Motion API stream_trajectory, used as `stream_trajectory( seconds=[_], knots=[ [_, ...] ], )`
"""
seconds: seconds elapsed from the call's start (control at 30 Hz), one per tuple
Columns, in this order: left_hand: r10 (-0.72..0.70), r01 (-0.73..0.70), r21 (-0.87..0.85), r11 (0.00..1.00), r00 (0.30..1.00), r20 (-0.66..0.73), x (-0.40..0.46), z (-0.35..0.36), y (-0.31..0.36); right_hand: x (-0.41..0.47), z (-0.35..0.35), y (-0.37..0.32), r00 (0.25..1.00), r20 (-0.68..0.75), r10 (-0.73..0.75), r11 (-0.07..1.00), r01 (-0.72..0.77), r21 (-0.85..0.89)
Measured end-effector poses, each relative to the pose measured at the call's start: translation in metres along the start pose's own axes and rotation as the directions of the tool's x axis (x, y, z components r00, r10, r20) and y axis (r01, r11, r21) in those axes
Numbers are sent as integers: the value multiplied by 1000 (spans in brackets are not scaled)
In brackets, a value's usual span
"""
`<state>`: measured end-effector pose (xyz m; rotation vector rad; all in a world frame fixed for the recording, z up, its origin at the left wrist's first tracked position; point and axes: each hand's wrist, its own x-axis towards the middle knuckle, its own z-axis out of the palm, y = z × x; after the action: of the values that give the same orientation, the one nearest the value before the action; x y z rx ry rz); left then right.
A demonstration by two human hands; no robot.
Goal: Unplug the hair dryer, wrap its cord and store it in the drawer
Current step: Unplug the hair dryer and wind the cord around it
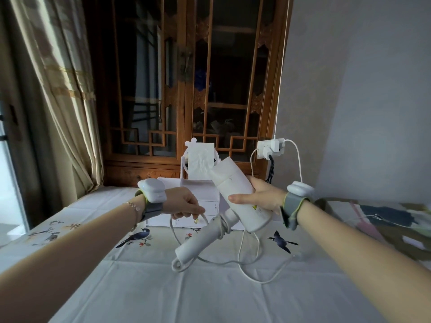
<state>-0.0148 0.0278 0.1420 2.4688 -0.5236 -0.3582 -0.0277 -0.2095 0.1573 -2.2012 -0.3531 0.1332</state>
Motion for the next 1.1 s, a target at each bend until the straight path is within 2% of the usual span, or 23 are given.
stream_trajectory(
  seconds=[0.1, 0.23, 0.33, 0.43, 0.57, 0.67, 0.73, 0.8, 0.9, 1.0, 1.1],
  knots=[
    [-9, 9, -10, 1000, 1000, 3, -1, 4, 4, 2, -1, -9, 996, -58, -70, 976, 56, -213],
    [-46, 46, -109, 993, 999, 6, -2, 10, 13, -2, 1, -20, 977, -110, -181, 880, 111, -462],
    [-63, 65, -235, 970, 998, 13, -2, 12, 21, -4, 6, -21, 941, -204, -271, 839, 127, -529],
    [-67, 59, -296, 953, 998, -18, -1, 11, 25, -5, 12, -19, 901, -301, -312, 851, 124, -510],
    [-19, -11, -412, 911, 997, -68, -1, 8, 27, -3, 21, -21, 833, -463, -303, 920, 128, -371],
    [62, -114, -468, 876, 990, -125, -3, 8, 27, 0, 22, -26, 792, -582, -185, 980, 109, -164],
    [98, -159, -461, 873, 983, -153, -3, 9, 26, 3, 20, -27, 789, -610, -81, 993, 115, 17],
    [124, -192, -466, 864, 977, -172, -2, 11, 23, 4, 18, -26, 804, -593, 42, 964, 123, 235],
    [174, -246, -500, 831, 967, -185, 0, 18, 19, 3, 18, -21, 822, -538, 187, 858, 130, 496],
    [240, -274, -571, 774, 961, -136, 1, 26, 11, 2, 16, -16, 848, -463, 260, 780, 98, 619],
    [246, -286, -612, 738, 957, -151, 1, 27, 1, 1, 9, -9, 876, -388, 286, 720, 70, 690]
  ],
)
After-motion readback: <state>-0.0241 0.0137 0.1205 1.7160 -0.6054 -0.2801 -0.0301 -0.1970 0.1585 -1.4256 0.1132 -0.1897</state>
